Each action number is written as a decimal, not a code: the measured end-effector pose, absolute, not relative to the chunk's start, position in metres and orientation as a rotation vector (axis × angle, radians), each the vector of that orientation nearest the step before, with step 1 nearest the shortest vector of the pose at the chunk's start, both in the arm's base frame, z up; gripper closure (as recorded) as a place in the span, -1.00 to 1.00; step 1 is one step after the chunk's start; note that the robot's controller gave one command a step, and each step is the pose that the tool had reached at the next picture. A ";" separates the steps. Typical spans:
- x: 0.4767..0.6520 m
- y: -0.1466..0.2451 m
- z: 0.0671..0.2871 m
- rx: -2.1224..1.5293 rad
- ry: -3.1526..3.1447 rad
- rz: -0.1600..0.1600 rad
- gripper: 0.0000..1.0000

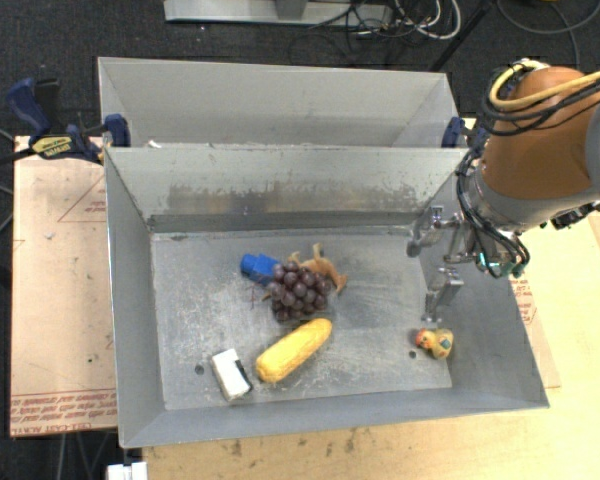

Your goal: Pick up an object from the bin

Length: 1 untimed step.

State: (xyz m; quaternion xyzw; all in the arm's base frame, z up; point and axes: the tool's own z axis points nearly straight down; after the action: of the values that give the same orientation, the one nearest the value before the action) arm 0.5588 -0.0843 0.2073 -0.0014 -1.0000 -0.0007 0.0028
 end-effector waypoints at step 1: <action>0.560 -0.084 0.211 0.000 -3.143 -0.001 -1.00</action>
Offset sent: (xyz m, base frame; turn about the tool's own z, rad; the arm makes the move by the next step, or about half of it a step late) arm -0.0429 -0.0636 -0.1373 -0.1054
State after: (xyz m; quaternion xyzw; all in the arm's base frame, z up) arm 0.5604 -0.0840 0.2110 -0.0001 -1.0000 -0.0002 -0.0007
